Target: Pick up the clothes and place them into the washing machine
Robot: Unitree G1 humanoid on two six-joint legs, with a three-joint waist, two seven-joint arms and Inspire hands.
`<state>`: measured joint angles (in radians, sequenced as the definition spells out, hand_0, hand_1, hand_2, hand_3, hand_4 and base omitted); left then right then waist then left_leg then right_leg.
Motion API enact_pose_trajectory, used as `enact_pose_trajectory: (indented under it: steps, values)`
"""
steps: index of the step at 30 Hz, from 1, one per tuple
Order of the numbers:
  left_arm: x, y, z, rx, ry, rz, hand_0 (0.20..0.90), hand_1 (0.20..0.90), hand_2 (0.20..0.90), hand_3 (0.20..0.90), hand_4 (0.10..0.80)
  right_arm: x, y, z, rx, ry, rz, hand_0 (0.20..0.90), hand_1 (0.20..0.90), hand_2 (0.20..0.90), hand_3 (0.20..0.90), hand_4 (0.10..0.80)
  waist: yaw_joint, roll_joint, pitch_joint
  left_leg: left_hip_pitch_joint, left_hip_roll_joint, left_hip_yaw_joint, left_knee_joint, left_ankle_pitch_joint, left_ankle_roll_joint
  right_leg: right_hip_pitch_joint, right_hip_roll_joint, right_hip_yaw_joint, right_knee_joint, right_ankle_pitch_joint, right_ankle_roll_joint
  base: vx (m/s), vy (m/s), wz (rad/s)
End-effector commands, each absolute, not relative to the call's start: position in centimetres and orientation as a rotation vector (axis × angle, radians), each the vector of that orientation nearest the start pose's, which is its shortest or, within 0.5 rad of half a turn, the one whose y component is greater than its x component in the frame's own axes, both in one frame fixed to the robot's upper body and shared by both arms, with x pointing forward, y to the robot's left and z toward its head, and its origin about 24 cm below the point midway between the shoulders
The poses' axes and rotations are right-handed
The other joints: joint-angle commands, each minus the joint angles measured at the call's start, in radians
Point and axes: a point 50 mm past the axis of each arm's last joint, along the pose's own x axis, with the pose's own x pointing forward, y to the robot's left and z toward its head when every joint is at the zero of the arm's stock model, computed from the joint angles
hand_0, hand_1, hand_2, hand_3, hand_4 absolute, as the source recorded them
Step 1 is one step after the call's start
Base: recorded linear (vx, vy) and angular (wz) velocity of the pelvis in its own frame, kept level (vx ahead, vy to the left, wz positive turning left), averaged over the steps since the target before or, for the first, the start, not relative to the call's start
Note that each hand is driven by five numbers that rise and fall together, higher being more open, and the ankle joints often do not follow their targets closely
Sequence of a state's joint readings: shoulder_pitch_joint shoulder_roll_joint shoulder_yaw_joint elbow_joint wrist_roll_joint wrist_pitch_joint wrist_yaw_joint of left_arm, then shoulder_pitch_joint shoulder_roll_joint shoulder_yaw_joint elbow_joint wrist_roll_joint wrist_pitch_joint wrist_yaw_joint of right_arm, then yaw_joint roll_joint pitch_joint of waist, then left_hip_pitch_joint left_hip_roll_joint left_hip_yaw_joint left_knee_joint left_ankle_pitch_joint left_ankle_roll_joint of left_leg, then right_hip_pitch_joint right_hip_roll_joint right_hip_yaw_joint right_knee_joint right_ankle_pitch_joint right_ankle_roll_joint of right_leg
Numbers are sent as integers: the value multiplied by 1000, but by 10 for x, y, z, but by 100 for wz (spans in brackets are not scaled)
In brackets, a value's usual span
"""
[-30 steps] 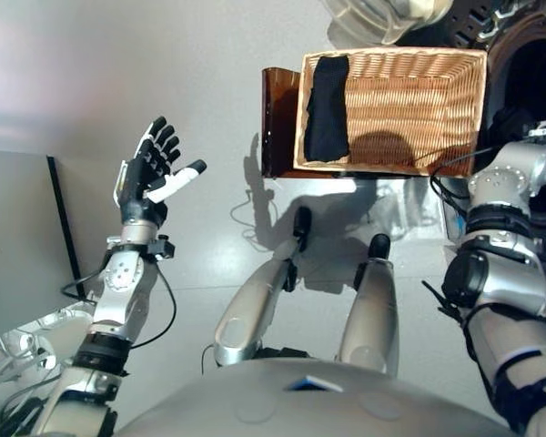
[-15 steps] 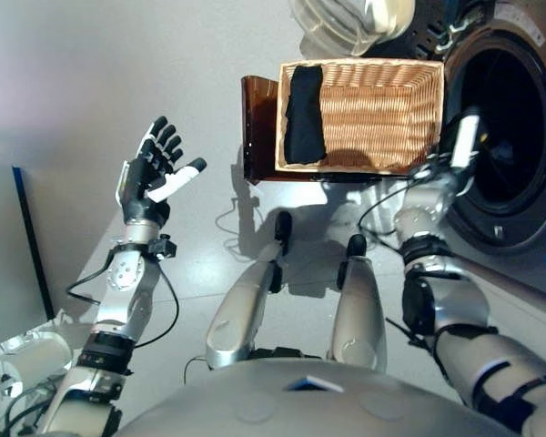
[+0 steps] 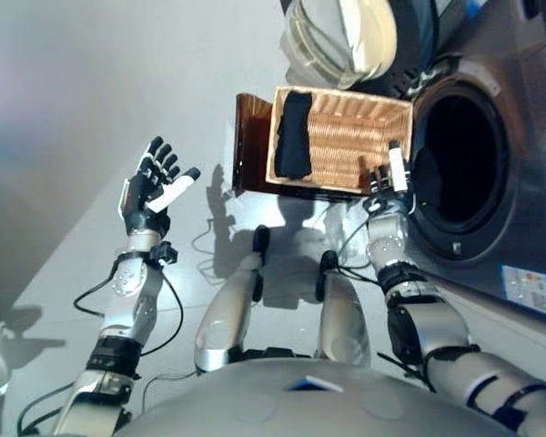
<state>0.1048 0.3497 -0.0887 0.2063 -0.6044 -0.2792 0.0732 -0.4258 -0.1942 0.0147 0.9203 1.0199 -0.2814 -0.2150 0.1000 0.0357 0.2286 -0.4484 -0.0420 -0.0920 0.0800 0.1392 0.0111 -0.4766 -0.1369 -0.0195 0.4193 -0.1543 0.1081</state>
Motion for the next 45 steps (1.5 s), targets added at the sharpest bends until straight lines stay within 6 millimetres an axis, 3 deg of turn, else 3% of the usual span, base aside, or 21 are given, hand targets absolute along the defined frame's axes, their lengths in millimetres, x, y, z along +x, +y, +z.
enact_pose_trajectory:
  steps: [1, 6, 9, 10, 13, 22, 31, 35, 37, 45]
  values:
    - [233, 243, 40, -189, -127, 172, 900, 900, 900, 900, 800, 301, -241, -13, 480, 210, -499, 900, 900, 900, 900, 800, 6, -34, -46, 53, -10, 6, 19, -92, -71, 96, -15, -12, -289, 199, 19, 74, -16, 10]
    - [229, 246, 35, -175, -102, 178, 900, 900, 900, 900, 800, 295, -241, -26, 249, 321, -444, 900, 900, 900, 900, 800, 12, -65, -59, 113, 1, 1, -8, -94, -68, 168, -17, -22, -334, 214, 26, 76, -17, 0]
    - [224, 250, 35, -158, -97, 180, 900, 900, 900, 900, 800, 304, -240, -15, -155, 331, -293, 900, 900, 900, 900, 800, 21, -84, -73, 150, 11, -2, -21, -101, -68, 209, -14, -33, -353, 212, 29, 94, -19, 3]
    - [224, 250, 35, -158, -97, 180, 900, 900, 900, 900, 800, 304, -240, -15, -155, 331, -293, 900, 900, 900, 900, 800, 20, -85, -75, 147, 10, -3, -22, -97, -68, 206, -15, -33, -355, 216, 29, 76, -17, 2]
    - [224, 256, 42, -132, -123, 183, 900, 900, 900, 900, 800, 316, -241, 9, -598, 248, -155, 900, 900, 900, 900, 800, 30, -111, -67, 154, 18, -10, -16, -104, -68, 221, -7, -44, -353, 208, 30, 43, -45, 4]
    - [228, 265, 64, -69, -221, 213, 900, 900, 900, 900, 800, 326, -253, 22, -1027, 213, -137, 900, 900, 900, 900, 800, 69, -159, -28, 90, 23, -42, 15, -100, -66, 185, 3, -83, -328, 202, 27, 7, -65, 12]
    - [237, 265, 95, -51, -355, 237, 900, 900, 900, 900, 800, 350, -258, 54, -1162, 154, -232, 900, 900, 900, 900, 800, 104, -166, 70, -36, 7, -53, 128, -132, -70, 75, 8, -111, -234, 180, 17, -45, -15, 15]
    - [244, 260, 113, -46, -443, 240, 900, 900, 900, 900, 800, 367, -259, 83, -1147, 87, -302, 900, 900, 900, 900, 800, 110, -167, 104, -148, -5, -56, 263, -185, -76, -44, 14, -124, -108, 146, 12, -58, 8, 13]
    - [246, 258, 118, -51, -464, 243, 900, 900, 900, 900, 800, 375, -253, 96, -1130, 48, -312, 900, 900, 900, 900, 800, 111, -166, 109, -182, -2, -57, 316, -210, -74, -83, 21, -128, -51, 126, 12, -35, 27, 17]
    - [251, 252, 128, -58, -509, 237, 900, 900, 900, 900, 800, 392, -232, 116, -1044, 18, -323, 900, 900, 900, 900, 800, 115, -157, 108, -279, -3, -60, 442, -268, -62, -186, 26, -142, 79, 87, 15, -4, 9, 4]
